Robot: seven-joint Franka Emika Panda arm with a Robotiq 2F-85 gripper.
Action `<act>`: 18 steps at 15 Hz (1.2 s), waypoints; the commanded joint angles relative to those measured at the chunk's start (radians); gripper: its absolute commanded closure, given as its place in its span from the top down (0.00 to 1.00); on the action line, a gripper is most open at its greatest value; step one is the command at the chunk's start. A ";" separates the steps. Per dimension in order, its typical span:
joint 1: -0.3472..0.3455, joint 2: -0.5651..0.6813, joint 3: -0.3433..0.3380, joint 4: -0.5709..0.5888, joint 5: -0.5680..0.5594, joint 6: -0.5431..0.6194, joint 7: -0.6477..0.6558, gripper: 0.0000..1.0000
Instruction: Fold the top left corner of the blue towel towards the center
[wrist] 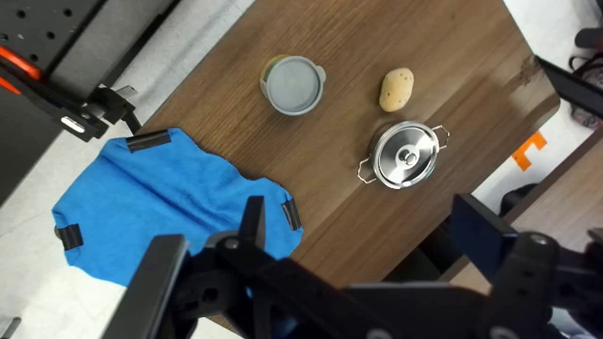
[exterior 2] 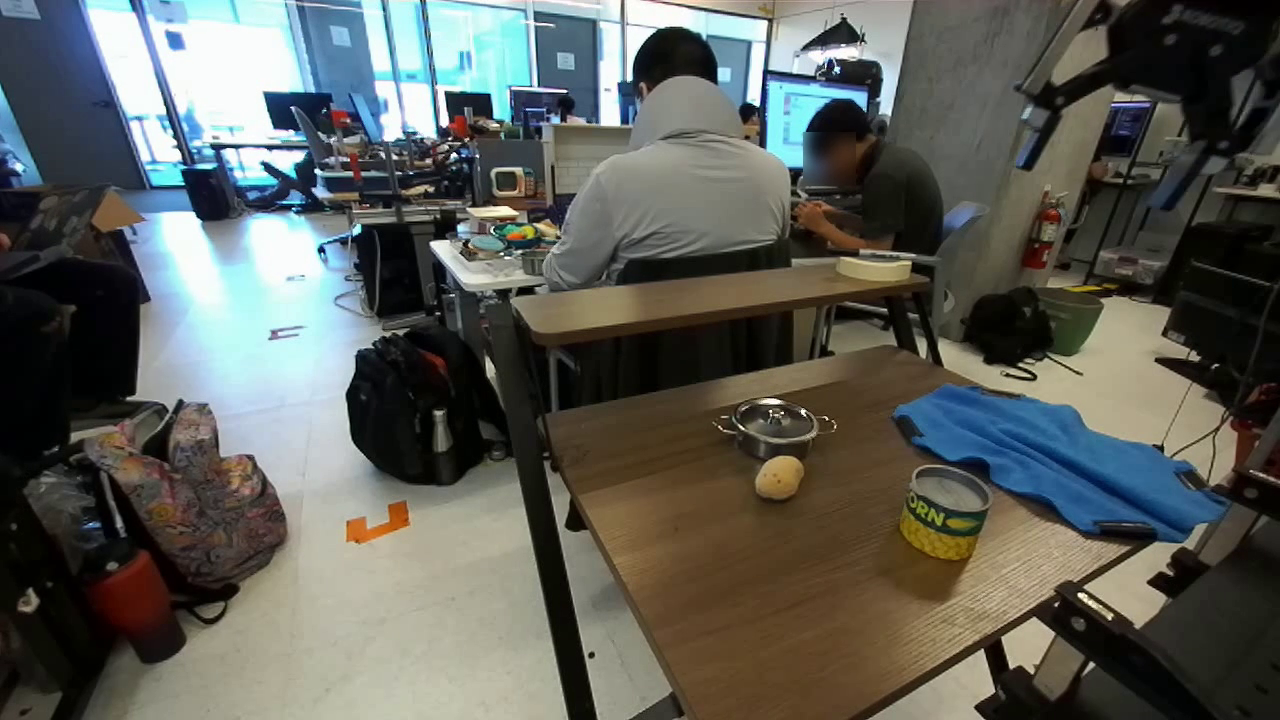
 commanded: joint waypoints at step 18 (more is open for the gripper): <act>0.104 0.861 -0.185 0.637 -0.162 0.151 0.132 1.00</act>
